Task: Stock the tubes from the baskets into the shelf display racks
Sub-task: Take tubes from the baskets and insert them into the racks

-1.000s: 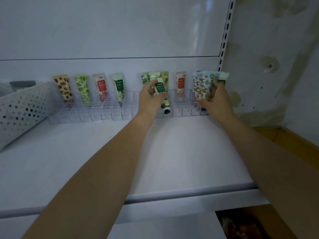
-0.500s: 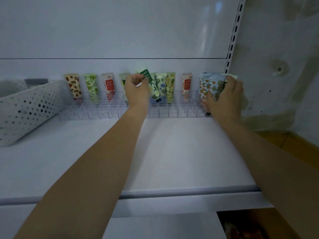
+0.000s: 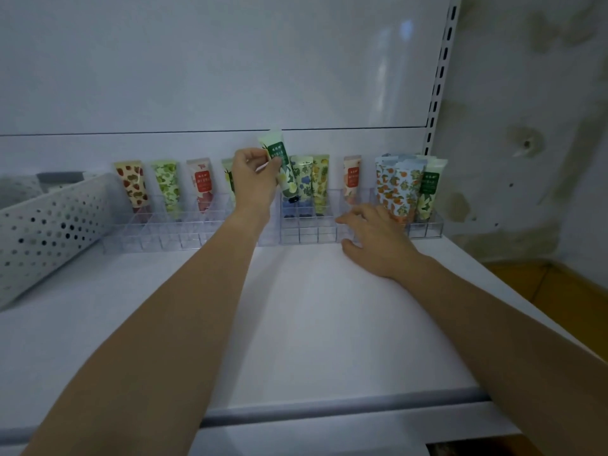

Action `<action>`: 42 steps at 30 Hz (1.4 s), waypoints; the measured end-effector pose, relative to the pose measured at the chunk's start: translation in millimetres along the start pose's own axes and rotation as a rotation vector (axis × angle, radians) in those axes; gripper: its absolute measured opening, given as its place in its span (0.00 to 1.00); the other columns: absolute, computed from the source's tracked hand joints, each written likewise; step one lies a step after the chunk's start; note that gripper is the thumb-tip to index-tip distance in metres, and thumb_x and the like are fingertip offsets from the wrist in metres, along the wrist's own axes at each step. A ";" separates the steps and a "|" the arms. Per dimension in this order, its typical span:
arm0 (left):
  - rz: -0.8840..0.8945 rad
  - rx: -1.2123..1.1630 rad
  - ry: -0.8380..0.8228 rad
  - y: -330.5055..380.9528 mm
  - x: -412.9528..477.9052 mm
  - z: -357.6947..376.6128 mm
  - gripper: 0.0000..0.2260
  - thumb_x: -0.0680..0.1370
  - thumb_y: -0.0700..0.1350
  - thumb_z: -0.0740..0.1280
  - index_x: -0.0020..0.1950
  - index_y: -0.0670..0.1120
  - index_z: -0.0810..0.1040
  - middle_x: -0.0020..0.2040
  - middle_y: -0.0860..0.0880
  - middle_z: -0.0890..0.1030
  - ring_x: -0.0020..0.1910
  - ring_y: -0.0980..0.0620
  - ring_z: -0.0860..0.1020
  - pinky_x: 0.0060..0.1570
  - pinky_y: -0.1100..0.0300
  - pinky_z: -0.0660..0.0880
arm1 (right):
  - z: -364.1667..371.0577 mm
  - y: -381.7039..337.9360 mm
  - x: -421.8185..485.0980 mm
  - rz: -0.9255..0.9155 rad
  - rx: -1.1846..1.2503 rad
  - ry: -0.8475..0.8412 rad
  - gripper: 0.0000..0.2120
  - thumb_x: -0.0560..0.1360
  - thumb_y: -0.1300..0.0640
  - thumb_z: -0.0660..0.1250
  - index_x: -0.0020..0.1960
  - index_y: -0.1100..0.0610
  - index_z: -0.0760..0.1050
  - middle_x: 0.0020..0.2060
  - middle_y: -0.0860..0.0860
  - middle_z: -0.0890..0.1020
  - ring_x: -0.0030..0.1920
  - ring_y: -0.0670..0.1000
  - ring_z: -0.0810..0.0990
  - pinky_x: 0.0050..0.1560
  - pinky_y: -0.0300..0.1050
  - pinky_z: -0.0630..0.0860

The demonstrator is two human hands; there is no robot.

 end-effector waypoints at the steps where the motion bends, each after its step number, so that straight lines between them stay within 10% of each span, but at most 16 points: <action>1: 0.005 -0.008 -0.018 1.4 -0.8 2.0 0.12 0.76 0.33 0.65 0.43 0.48 0.67 0.42 0.49 0.76 0.41 0.52 0.76 0.41 0.59 0.76 | -0.2 -0.6 0.2 0.003 -0.006 -0.001 0.21 0.78 0.53 0.59 0.70 0.54 0.65 0.67 0.54 0.65 0.66 0.55 0.61 0.65 0.47 0.60; 13: 0.148 0.016 -0.516 31.8 -35.7 82.7 0.22 0.76 0.33 0.65 0.66 0.48 0.64 0.43 0.46 0.77 0.38 0.55 0.80 0.40 0.62 0.80 | -3.2 -9.1 2.2 0.031 -0.106 -0.007 0.21 0.76 0.53 0.58 0.68 0.56 0.65 0.67 0.54 0.65 0.65 0.55 0.62 0.62 0.47 0.63; 19: 0.443 0.449 -0.791 25.4 -64.3 145.5 0.17 0.75 0.39 0.68 0.62 0.41 0.69 0.51 0.50 0.73 0.42 0.50 0.77 0.47 0.60 0.77 | -2.9 -8.8 4.2 0.084 -0.093 -0.077 0.22 0.77 0.52 0.57 0.69 0.57 0.61 0.69 0.56 0.61 0.68 0.58 0.58 0.63 0.52 0.63; 33: 0.601 0.903 -0.885 1.6 -38.6 182.2 0.18 0.71 0.46 0.73 0.57 0.42 0.72 0.53 0.45 0.78 0.49 0.47 0.75 0.39 0.58 0.72 | -12.6 10.9 -14.1 0.129 0.075 -0.117 0.27 0.78 0.49 0.58 0.74 0.57 0.57 0.74 0.53 0.59 0.72 0.55 0.55 0.71 0.50 0.56; 42: 0.683 1.100 -0.924 -14.1 -36.0 189.7 0.20 0.70 0.50 0.72 0.57 0.44 0.71 0.55 0.43 0.77 0.56 0.45 0.70 0.52 0.53 0.71 | -8.6 20.3 -34.1 0.134 0.172 -0.148 0.28 0.80 0.50 0.56 0.76 0.55 0.52 0.76 0.51 0.52 0.75 0.50 0.47 0.72 0.43 0.46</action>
Point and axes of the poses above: each hand's wrist, its own x-axis towards the middle knuckle, its own z-axis out of the palm, y = z × x, the point moved 3 cm from there along x, towards the middle knuckle
